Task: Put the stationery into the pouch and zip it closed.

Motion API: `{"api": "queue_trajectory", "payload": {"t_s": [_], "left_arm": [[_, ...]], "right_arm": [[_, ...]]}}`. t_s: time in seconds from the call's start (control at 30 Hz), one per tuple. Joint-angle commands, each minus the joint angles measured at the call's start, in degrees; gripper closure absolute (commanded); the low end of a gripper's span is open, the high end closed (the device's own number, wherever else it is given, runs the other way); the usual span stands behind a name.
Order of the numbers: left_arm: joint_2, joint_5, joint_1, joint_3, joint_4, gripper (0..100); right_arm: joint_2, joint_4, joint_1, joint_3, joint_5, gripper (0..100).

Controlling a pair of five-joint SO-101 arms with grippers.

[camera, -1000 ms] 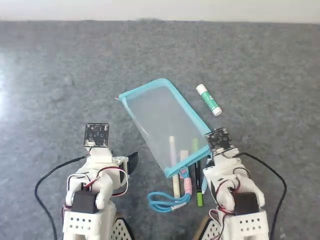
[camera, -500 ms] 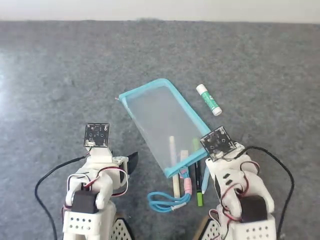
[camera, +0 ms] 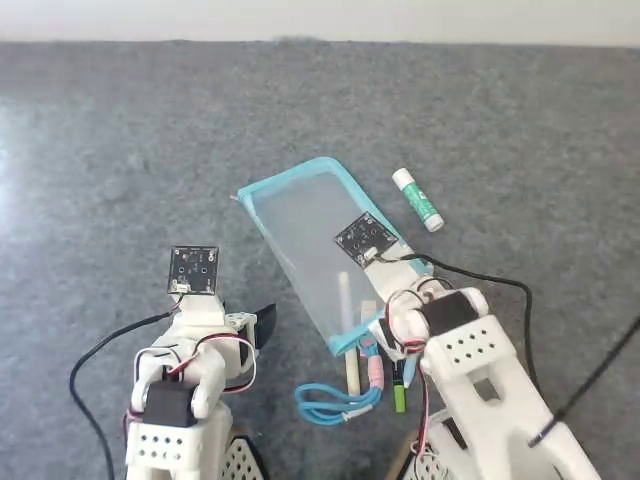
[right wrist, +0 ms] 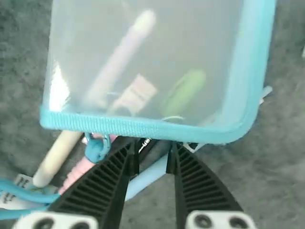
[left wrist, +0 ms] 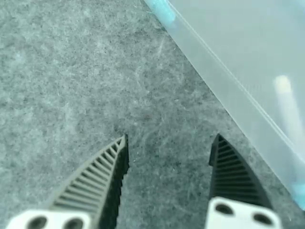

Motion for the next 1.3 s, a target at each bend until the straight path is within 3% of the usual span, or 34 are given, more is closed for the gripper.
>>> {"api": "queue_trajectory", "payload": {"t_s": [0.0, 0.13, 0.3, 0.57, 0.73, 0.97, 1.27], "left_arm": [[-1.23, 0.53, -0.18, -0.40, 0.18, 73], [-1.23, 0.53, -0.18, -0.40, 0.18, 73], [-1.23, 0.53, -0.18, -0.40, 0.18, 73], [-1.23, 0.53, -0.18, -0.40, 0.18, 73], [-1.23, 0.53, -0.18, -0.40, 0.18, 73], [-1.23, 0.53, -0.18, -0.40, 0.18, 73], [-1.23, 0.53, -0.18, -0.40, 0.18, 73]], "right_arm": [[0.31, 2.51, -0.40, -3.78, -9.14, 90.8], [0.31, 3.12, -3.91, -4.31, -17.23, 79.4], [0.92, 3.65, -8.48, -3.69, -18.29, 61.5], [0.31, 6.02, -13.58, -3.52, -18.37, 76.9], [1.01, 6.29, -16.92, -3.25, -19.78, 76.8], [1.10, 0.57, -14.37, 1.58, -26.37, 76.8], [1.10, -2.33, -17.63, 4.31, -26.46, 77.2]]}}
